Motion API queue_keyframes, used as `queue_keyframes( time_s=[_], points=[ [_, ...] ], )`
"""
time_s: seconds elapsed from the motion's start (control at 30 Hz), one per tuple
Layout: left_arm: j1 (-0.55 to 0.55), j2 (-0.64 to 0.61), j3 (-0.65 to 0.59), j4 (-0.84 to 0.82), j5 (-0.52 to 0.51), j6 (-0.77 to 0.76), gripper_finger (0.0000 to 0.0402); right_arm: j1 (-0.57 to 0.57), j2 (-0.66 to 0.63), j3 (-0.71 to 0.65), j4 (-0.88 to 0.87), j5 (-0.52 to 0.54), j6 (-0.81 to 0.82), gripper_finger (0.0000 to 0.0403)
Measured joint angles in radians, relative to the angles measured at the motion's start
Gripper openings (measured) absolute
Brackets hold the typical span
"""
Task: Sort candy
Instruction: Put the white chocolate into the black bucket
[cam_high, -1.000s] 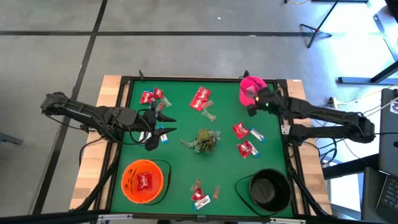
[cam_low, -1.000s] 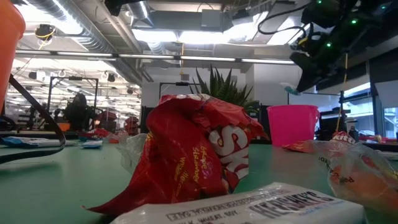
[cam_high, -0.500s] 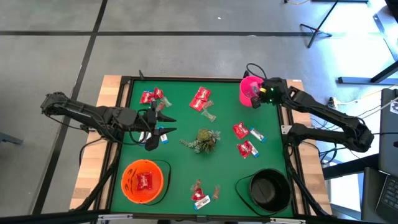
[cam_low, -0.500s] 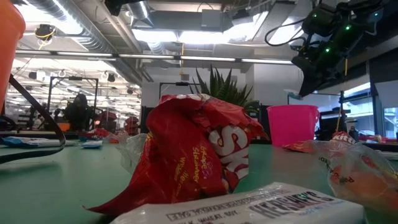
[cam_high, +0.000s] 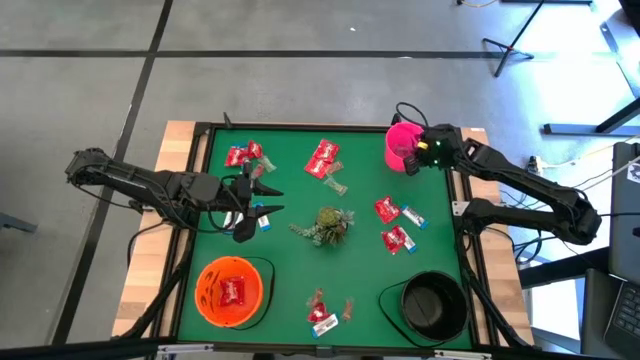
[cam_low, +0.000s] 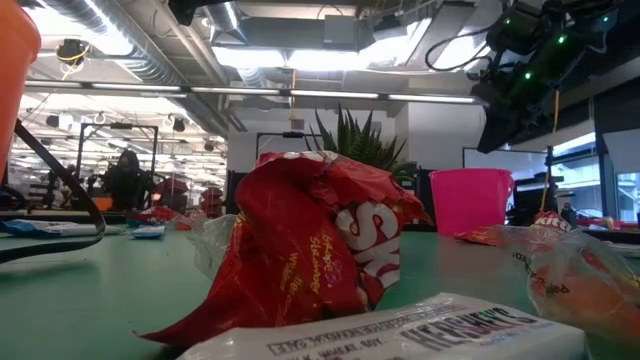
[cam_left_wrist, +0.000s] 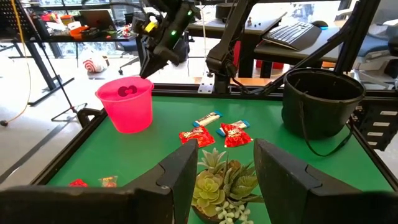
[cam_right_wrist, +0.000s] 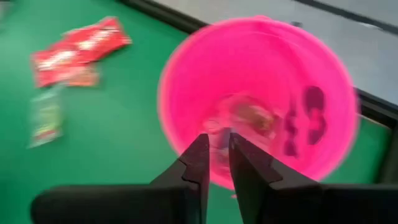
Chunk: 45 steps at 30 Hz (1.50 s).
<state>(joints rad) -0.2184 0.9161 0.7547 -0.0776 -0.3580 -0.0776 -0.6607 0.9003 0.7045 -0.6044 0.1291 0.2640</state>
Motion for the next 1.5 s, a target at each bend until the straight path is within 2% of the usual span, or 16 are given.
queue_keyframes(
  time_s=[0.1,0.2,0.47,0.6,0.73,0.87,1.13,1.23,1.5],
  points=[
    [0.0,0.0,0.0,0.0,0.0,0.0,0.0149,0.031,-0.028,0.031,-0.05,-0.105,-0.003,0.0079],
    [0.0,0.0,0.0,0.0,0.0,-0.002,0.0149,0.121,-0.063,0.037,-0.115,-0.142,0.032,0.0085],
    [0.0,0.0,0.0,0.0,0.0,-0.021,0.0149,0.475,-0.098,0.026,-0.365,-0.131,0.308,0.0086],
    [0.0,0.0,0.0,0.001,0.001,-0.026,0.0149,0.63,-0.098,-0.024,-0.374,-0.114,0.439,0.0086],
    [0.0,0.0,0.0,0.001,0.007,-0.048,0.0149,0.722,-0.092,-0.072,-0.372,-0.084,0.522,0.0086],
    [0.0,0.0,0.0,0.003,0.008,-0.051,0.0149,0.767,-0.068,-0.118,-0.374,-0.077,0.568,0.0102],
    [0.0,0.0,0.0,0.003,0.008,-0.053,0.0149,0.779,0.027,-0.178,-0.367,-0.046,0.581,0.0204],
    [0.0,0.0,0.0,0.003,0.008,-0.053,0.0149,0.779,0.066,-0.178,-0.347,-0.018,0.581,0.023],
    [0.0,0.0,0.0,0.002,0.008,-0.051,0.0149,0.779,0.184,-0.178,-0.307,0.042,0.574,0.0239]
  ],
)
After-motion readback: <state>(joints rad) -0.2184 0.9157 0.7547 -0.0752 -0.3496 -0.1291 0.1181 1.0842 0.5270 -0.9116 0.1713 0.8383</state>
